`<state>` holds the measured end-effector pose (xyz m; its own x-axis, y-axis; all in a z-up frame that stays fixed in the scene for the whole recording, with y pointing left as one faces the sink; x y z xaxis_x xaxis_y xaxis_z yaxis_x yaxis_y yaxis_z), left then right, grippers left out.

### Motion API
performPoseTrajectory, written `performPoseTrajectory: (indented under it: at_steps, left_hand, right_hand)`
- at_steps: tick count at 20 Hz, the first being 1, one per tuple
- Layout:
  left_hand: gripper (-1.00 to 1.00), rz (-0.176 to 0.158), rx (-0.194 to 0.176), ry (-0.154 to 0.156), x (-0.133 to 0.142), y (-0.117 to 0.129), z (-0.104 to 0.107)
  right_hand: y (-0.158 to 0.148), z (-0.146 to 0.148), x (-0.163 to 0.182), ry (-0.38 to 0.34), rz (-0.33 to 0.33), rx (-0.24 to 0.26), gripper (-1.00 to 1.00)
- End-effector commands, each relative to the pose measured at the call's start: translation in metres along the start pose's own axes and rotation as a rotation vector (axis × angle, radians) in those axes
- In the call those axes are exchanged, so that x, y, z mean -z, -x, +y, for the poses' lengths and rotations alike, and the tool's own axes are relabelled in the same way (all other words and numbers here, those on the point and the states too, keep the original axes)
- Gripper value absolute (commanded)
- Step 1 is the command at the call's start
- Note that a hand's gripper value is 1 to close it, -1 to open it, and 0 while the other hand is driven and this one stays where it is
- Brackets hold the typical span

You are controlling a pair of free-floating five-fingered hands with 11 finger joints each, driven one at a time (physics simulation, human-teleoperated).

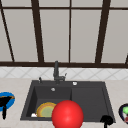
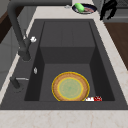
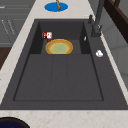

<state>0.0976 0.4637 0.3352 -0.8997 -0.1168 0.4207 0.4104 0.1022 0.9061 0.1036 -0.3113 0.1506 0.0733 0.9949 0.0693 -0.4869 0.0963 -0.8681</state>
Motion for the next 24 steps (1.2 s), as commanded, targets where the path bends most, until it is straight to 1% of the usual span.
performPoseTrajectory:
  at_steps: [1,6,9,10,11,13,14,15,16,18,19,20,21,22,24]
  left_hand:
    - [-1.00,0.032,0.053,0.016,0.024,-0.011,-0.006]
    - [-1.00,0.030,0.057,0.004,0.058,-0.026,-0.015]
    - [-1.00,0.036,0.054,0.006,0.078,-0.036,-0.024]
    - [-1.00,0.038,0.056,0.009,0.085,-0.038,-0.028]
    - [-1.00,0.043,0.056,0.020,0.090,-0.040,-0.033]
    - [-1.00,0.042,0.039,0.039,0.102,-0.046,-0.040]
    - [-1.00,0.038,0.023,0.045,0.108,-0.045,-0.041]
    - [-1.00,0.029,0.024,0.049,0.112,-0.048,-0.046]
    - [-1.00,0.027,0.049,0.047,0.116,-0.054,-0.054]
    - [-1.00,0.024,0.049,0.061,0.125,-0.059,-0.066]
    - [-1.00,0.024,0.051,0.064,0.129,-0.062,-0.068]
    - [-1.00,0.026,0.049,0.060,0.132,-0.063,-0.070]
    - [-1.00,0.022,0.028,0.048,0.130,-0.061,-0.069]
    - [-1.00,0.016,0.021,0.018,0.125,-0.058,-0.063]
    - [-1.00,0.014,0.019,0.017,0.128,-0.059,-0.065]
  right_hand:
    - [0.000,0.000,0.000,0.000,0.000,0.000,0.00]
    - [0.000,0.000,0.000,0.000,0.000,0.000,0.00]
    - [0.000,0.000,0.000,0.000,0.000,0.000,0.00]
    - [0.000,0.000,0.000,0.000,0.000,0.000,0.00]
    - [0.000,0.000,0.000,0.000,0.000,0.000,0.00]
    - [0.000,0.000,0.000,0.000,0.000,0.000,0.00]
    - [0.000,0.000,0.000,0.000,0.000,0.000,0.00]
    - [0.000,0.000,0.000,0.000,0.000,0.000,0.00]
    - [0.000,0.000,0.000,0.000,0.000,0.000,0.00]
    - [0.000,0.000,0.000,0.000,0.000,0.000,0.00]
    - [0.000,0.000,0.000,0.000,0.000,0.000,0.00]
    - [0.000,0.000,0.000,0.000,0.000,0.000,0.00]
    - [0.000,0.000,0.000,0.000,0.000,0.000,0.00]
    - [0.000,0.000,0.000,0.000,0.000,0.000,0.00]
    - [0.000,0.000,0.000,0.000,0.000,0.000,0.00]
